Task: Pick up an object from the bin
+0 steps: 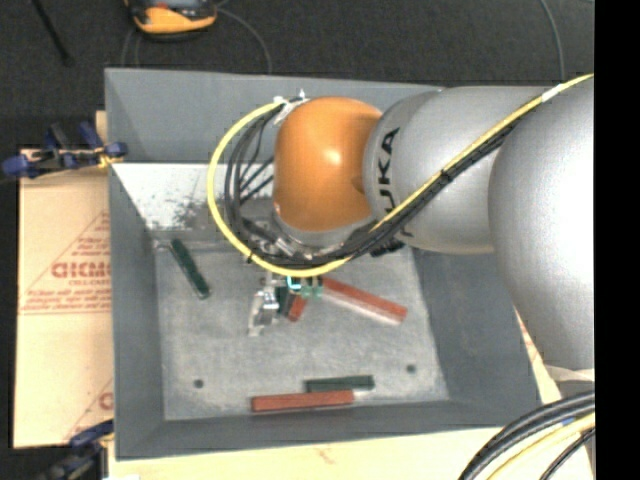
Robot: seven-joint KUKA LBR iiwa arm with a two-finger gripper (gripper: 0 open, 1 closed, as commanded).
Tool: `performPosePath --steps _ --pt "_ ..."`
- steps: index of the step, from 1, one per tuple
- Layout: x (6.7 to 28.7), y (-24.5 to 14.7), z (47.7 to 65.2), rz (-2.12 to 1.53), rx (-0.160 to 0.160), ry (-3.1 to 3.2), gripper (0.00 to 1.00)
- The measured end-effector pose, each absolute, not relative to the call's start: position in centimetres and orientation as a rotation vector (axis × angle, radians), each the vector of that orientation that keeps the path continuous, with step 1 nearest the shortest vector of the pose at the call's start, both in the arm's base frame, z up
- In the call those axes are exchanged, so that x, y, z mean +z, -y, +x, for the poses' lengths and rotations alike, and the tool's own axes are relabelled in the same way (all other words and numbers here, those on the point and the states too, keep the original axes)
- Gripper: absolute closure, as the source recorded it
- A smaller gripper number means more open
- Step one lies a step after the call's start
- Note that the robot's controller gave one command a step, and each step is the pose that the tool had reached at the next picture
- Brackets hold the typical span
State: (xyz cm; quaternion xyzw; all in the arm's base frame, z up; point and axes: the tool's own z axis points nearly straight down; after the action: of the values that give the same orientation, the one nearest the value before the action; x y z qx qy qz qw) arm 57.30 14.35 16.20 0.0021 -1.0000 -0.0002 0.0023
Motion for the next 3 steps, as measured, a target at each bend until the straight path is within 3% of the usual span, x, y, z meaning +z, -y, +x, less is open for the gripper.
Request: performPosePath --steps 1,2,3 --pt "16.7 -14.3 57.5 0.002 -0.002 3.144 0.00" --pt "12.7 -11.3 59.7 0.037 -0.006 3.154 0.00" --pt "8.7 -8.4 59.5 0.006 0.002 3.145 0.00"
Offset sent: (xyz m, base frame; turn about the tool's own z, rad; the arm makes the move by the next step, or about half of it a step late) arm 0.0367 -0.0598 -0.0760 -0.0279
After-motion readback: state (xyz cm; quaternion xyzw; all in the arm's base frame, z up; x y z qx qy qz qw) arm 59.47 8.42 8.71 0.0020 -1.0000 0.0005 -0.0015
